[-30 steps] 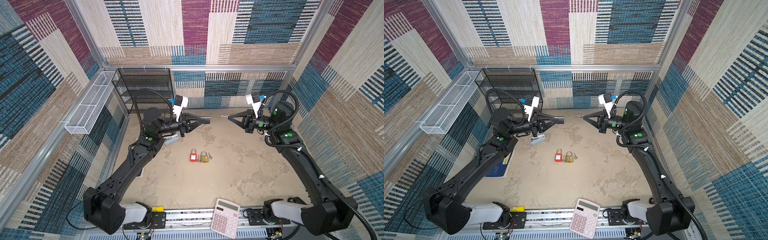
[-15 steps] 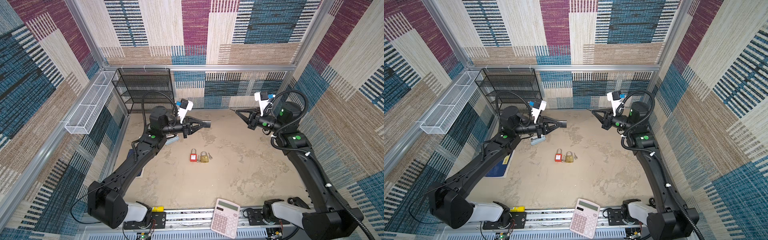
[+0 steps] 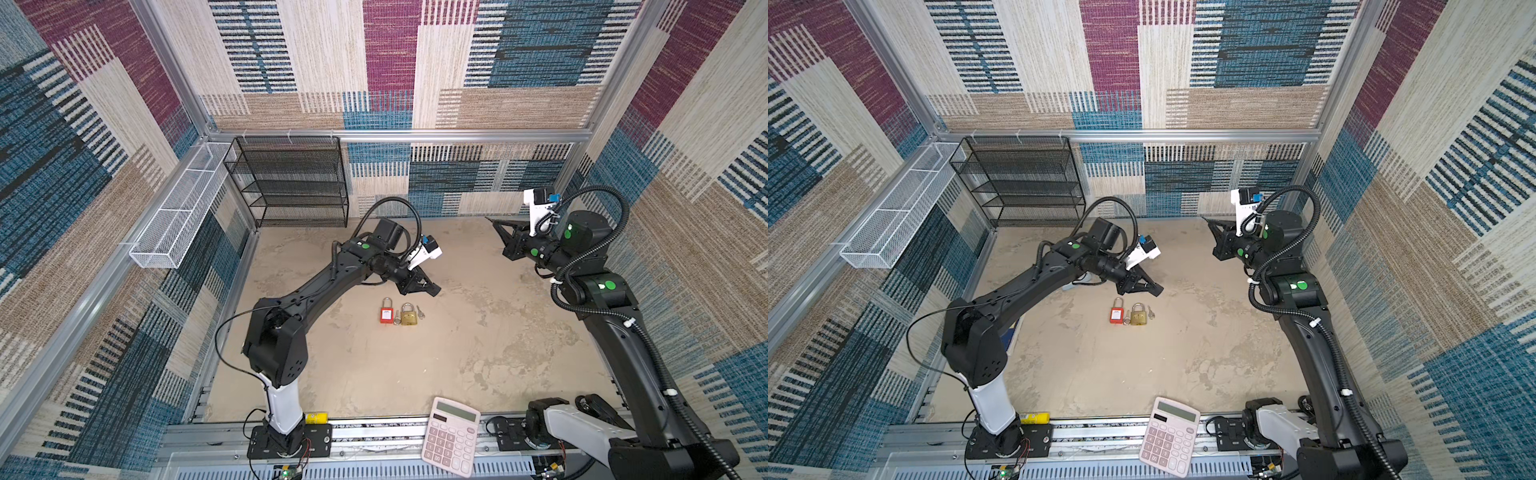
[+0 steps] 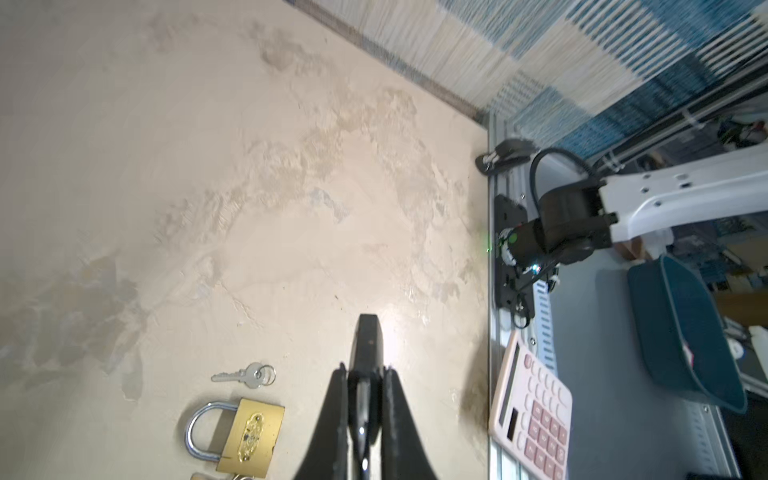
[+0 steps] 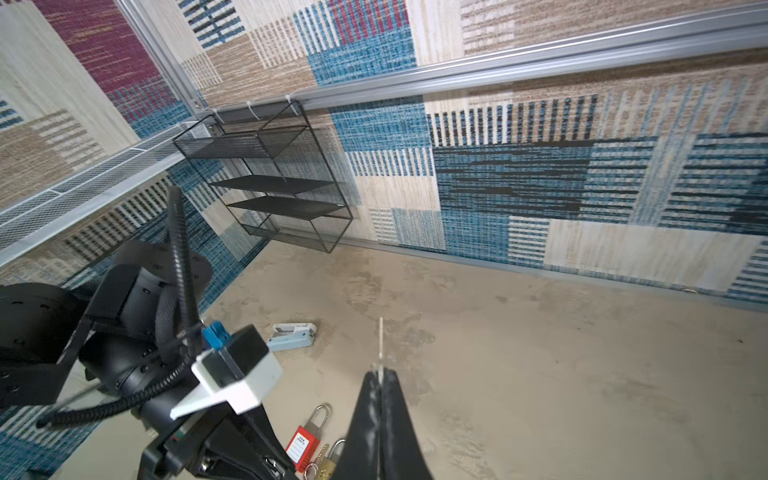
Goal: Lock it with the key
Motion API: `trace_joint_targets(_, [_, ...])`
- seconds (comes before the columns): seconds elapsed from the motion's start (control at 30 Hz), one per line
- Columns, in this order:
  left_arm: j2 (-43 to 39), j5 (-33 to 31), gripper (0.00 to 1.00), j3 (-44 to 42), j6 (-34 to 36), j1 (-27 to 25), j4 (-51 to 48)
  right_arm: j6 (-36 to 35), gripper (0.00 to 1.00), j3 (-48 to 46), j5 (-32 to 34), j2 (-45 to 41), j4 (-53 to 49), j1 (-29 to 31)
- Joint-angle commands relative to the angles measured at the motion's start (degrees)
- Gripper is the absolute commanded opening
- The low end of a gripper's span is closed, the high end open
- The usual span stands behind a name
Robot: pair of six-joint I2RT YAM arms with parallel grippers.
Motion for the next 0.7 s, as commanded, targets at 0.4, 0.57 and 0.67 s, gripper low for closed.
trace_joint_targets(0.4, [20.24, -12.63, 0.0, 24.95, 15.98, -6.21, -30.36, -2.35, 0.0, 0.82, 10.65, -3.19, -4.79, -0.24])
trace_joint_targets(0.57, [24.09, -12.73, 0.0, 30.14, 17.77, -6.72, -32.55, -2.07, 0.0, 0.64, 9.82, -3.36, -4.66, -0.24])
trace_joint_targets(0.67, [26.74, -13.24, 0.0, 32.78, 18.67, -7.15, -33.67, -2.25, 0.0, 0.99, 9.86, -3.23, -5.19, -0.24])
